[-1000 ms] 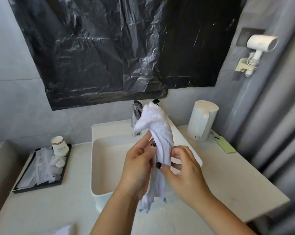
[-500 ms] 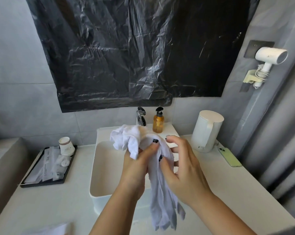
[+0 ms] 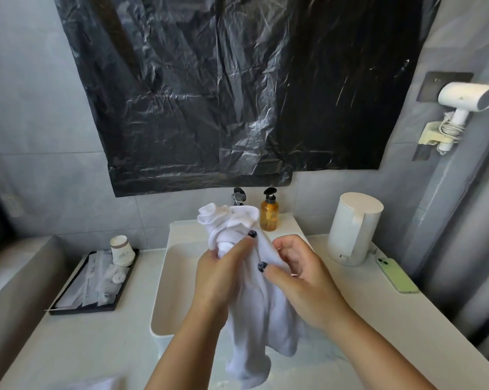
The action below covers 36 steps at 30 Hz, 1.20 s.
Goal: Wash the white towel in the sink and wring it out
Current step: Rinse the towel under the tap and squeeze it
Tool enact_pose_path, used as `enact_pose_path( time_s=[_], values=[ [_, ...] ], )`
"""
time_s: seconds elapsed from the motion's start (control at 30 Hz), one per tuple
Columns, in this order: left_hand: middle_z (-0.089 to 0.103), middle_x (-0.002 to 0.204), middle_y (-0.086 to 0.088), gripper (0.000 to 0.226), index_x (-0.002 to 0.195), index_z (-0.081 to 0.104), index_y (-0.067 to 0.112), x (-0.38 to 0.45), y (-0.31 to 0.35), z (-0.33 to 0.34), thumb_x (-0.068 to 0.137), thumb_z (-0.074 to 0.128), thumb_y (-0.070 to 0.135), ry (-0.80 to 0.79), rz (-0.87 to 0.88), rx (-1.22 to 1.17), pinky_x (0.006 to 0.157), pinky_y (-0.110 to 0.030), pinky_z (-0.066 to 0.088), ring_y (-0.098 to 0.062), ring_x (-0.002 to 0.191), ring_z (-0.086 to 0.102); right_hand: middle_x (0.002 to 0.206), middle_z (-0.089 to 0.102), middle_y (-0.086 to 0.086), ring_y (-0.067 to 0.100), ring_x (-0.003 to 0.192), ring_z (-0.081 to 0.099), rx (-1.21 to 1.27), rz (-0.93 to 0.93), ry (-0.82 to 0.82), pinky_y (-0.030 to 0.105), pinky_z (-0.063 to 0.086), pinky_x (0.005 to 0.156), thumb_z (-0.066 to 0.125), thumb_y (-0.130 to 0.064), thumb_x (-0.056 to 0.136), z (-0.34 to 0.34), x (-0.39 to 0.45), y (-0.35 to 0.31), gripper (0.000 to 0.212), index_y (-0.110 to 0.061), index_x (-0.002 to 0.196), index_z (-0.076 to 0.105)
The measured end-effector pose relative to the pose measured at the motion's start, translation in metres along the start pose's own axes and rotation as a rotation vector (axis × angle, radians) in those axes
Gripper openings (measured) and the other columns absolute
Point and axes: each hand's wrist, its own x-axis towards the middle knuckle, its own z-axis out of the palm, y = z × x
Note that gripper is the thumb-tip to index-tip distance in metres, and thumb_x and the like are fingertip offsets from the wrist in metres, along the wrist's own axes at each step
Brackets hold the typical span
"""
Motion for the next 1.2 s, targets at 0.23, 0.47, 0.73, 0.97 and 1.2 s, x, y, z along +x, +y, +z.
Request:
enact_pose_path(
  time_s=[0.23, 0.47, 0.73, 0.97, 1.2],
  values=[
    [0.075, 0.106, -0.015, 0.052, 0.112, 0.07, 0.007, 0.01, 0.008, -0.027, 0.064, 0.081, 0.026, -0.349, -0.056, 0.116, 0.093, -0.043, 0.056, -0.03, 0.1, 0.072, 0.083, 0.068, 0.004, 0.017, 0.081, 0.061, 0.251, 0.087, 0.062, 0.031, 0.044, 0.074, 0.066, -0.017, 0.071, -0.017, 0.01, 0.008, 0.016, -0.013, 0.086, 0.064],
    [0.073, 0.11, -0.018, 0.04, 0.112, 0.069, 0.004, 0.013, 0.001, -0.039, 0.077, 0.071, 0.023, -0.493, -0.109, 0.077, 0.07, -0.029, 0.058, -0.026, 0.096, 0.072, 0.067, 0.062, -0.005, 0.01, 0.064, 0.05, 0.097, 0.306, -0.014, 0.026, 0.032, 0.062, 0.087, -0.05, 0.061, -0.022, 0.001, 0.01, 0.043, -0.021, 0.083, 0.064],
    [0.072, 0.105, -0.024, 0.029, 0.102, 0.072, -0.002, 0.01, -0.012, -0.03, 0.075, 0.067, 0.007, -0.583, -0.12, -0.061, 0.075, -0.033, 0.058, -0.031, 0.094, 0.072, 0.113, 0.071, 0.015, 0.027, 0.108, 0.066, 0.415, 0.813, -0.202, 0.038, 0.045, 0.102, 0.06, -0.071, 0.073, -0.021, 0.003, 0.037, 0.078, -0.004, 0.111, 0.072],
    [0.074, 0.104, -0.013, 0.024, 0.095, 0.079, 0.017, 0.009, -0.01, -0.031, 0.076, 0.066, 0.008, -0.633, 0.02, 0.09, 0.082, -0.029, 0.054, -0.024, 0.1, 0.07, 0.099, 0.071, 0.018, 0.023, 0.089, 0.07, 0.656, 0.58, -0.114, 0.031, 0.056, 0.085, 0.084, -0.028, 0.073, -0.027, 0.008, 0.042, 0.036, -0.005, 0.097, 0.072],
    [0.071, 0.085, -0.012, 0.01, 0.088, 0.07, 0.007, 0.043, -0.003, -0.049, 0.083, 0.072, 0.015, -0.042, 0.044, 0.156, 0.072, -0.036, 0.045, -0.025, 0.08, 0.063, 0.076, 0.07, 0.003, 0.012, 0.063, 0.066, 0.314, 0.362, 0.335, 0.019, 0.05, 0.054, 0.068, -0.012, 0.089, -0.07, 0.04, -0.014, 0.009, -0.012, 0.095, 0.061]
  ],
)
